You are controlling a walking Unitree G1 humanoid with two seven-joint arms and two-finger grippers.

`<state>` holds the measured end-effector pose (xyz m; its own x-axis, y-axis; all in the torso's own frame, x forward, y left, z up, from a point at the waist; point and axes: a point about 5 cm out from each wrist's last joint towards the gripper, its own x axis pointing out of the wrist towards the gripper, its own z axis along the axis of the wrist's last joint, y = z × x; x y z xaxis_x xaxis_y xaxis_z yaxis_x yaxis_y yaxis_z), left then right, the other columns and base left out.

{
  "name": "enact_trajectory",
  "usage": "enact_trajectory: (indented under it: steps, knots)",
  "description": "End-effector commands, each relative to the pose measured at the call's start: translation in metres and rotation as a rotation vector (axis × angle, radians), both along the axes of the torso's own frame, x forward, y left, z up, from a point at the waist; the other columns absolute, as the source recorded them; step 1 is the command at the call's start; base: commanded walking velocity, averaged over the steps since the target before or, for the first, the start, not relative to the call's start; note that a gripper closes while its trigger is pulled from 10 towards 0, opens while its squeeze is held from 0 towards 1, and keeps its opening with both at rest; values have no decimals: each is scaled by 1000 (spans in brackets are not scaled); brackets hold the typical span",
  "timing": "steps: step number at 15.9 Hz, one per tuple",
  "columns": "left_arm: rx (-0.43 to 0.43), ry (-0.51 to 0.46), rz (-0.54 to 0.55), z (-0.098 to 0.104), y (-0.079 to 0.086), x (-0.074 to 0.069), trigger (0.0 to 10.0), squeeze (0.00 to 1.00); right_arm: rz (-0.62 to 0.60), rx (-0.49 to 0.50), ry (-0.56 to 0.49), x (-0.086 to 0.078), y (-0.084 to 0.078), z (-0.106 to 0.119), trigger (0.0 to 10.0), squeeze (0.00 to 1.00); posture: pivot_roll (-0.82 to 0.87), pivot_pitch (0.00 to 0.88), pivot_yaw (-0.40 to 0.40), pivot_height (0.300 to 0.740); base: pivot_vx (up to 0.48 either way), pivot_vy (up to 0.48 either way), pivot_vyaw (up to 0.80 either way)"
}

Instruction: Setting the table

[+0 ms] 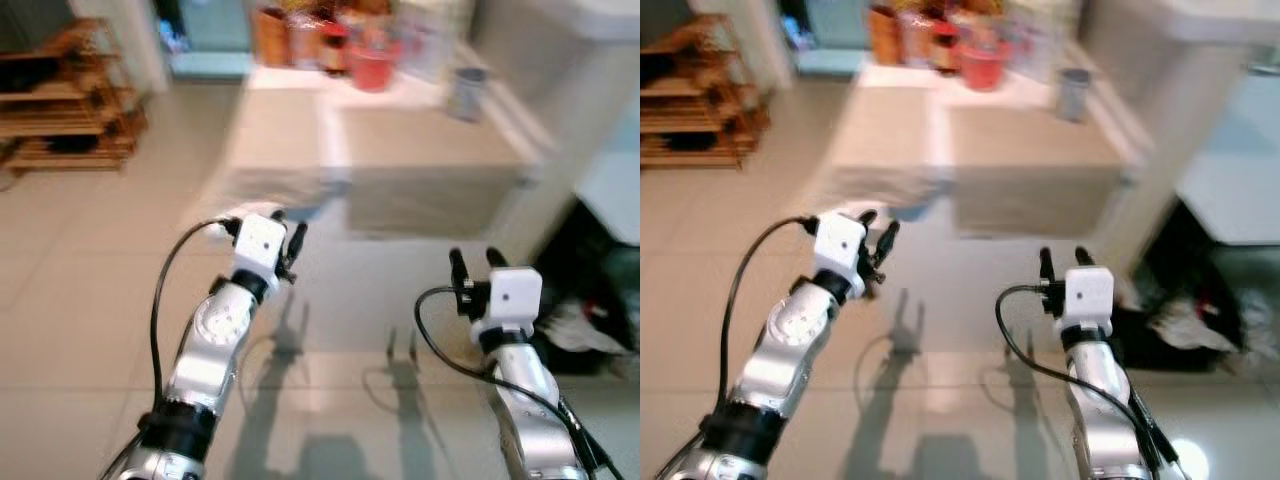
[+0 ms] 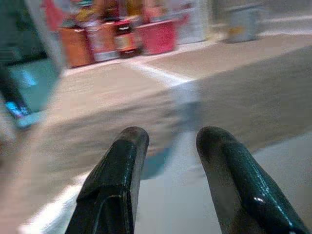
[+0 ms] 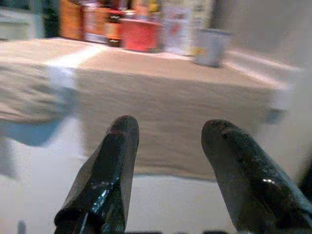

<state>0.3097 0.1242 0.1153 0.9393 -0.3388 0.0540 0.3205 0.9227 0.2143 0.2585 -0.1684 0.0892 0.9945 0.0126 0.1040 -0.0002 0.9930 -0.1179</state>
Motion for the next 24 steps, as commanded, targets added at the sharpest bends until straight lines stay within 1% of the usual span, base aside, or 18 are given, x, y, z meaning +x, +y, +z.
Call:
enact_trajectory:
  steps: [1,5,9,11,12,13,14,15,17,20,22,24]
  knots:
    - [13,-6,-5,2,-1,1,10000,0,5,-14,-11,1,1,3,10000,0,-7,0,11,740,480,0,0]
    - [23,-2,-10,0,-4,2,10000,0,8,-10,-7,-1,1,1,10000,0,-13,0,14,740,480,0,0]
    - [58,-6,-7,-3,-4,3,10000,0,-3,-8,0,-2,0,-1,10000,0,-20,0,22,740,457,0,0]
    - [53,-17,-11,-1,-6,4,10000,0,-8,-7,4,-3,0,-2,10000,0,-22,0,27,740,0,0,0]
    - [37,-20,-8,0,-6,4,10000,0,-9,-8,5,-4,-1,-2,10000,0,-22,0,27,740,0,0,0]
    - [25,-23,-4,1,-6,4,10000,0,-9,-8,5,-4,-1,-2,10000,0,-23,0,27,740,0,-416,0]
    - [14,-32,-2,3,-5,4,10000,0,-32,-42,-86,-7,-3,9,10000,0,-24,0,26,740,0,-480,0]
    - [16,-32,-3,3,-5,4,10000,0,-34,-39,-130,-8,-4,17,10000,0,-24,0,27,740,0,-480,0]
    - [26,-34,-1,1,-5,3,10000,0,-48,-44,-168,-7,-6,29,10000,0,-27,0,27,740,0,-480,0]
    - [31,-34,-2,2,-7,4,10000,0,-74,-36,-143,-5,-10,25,10000,0,-28,0,29,740,0,-475,0]
    - [34,-34,6,2,-6,5,10000,0,-74,-37,-130,-5,-8,23,10000,0,-27,0,29,740,0,-454,0]
    - [34,-28,20,1,-5,6,10000,0,-64,-37,-114,-6,-5,21,10000,0,-26,0,26,740,266,-396,0]
